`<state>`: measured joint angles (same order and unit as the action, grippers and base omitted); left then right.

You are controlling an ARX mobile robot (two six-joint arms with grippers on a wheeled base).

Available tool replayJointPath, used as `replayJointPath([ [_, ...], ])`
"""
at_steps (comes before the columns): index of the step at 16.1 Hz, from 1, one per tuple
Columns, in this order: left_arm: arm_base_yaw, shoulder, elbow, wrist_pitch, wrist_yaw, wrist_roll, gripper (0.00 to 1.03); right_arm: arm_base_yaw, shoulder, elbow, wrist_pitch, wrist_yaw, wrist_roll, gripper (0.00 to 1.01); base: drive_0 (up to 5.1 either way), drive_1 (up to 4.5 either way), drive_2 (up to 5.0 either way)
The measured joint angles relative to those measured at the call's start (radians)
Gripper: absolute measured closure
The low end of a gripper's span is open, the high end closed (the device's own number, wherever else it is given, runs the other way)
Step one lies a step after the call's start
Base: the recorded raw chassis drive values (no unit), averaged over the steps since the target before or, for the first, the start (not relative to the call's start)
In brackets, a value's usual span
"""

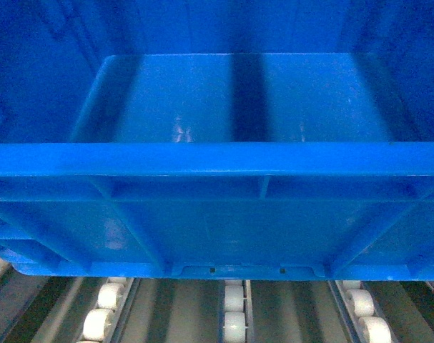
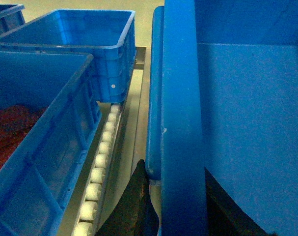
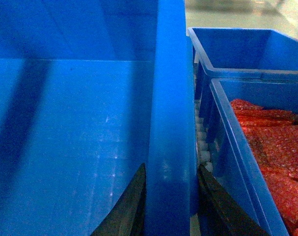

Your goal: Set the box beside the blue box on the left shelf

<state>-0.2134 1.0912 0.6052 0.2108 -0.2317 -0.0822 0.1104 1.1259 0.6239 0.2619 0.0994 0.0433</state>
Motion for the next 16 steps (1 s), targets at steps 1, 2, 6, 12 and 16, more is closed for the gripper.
replayJointPath([
  [1,0.0,0.0,0.0,0.0,0.0,0.0,0.86,0.0,0.0,0.0,0.0,0.0,0.0,0.8,0.0,0.0,0.0],
  [2,0.0,0.0,0.0,0.0,0.0,0.0,0.86,0.0,0.0,0.0,0.0,0.0,0.0,0.8,0.0,0.0,0.0],
  [6,0.0,0.0,0.0,0.0,0.0,0.0,0.86,0.0,0.0,0.0,0.0,0.0,0.0,0.8,0.0,0.0,0.0],
  [12,0.0,0.0,0.0,0.0,0.0,0.0,0.86,0.0,0.0,0.0,0.0,0.0,0.0,0.8,0.0,0.0,0.0],
  [16,0.0,0.0,0.0,0.0,0.0,0.0,0.86,0.0,0.0,0.0,0.0,0.0,0.0,0.8,0.0,0.0,0.0],
])
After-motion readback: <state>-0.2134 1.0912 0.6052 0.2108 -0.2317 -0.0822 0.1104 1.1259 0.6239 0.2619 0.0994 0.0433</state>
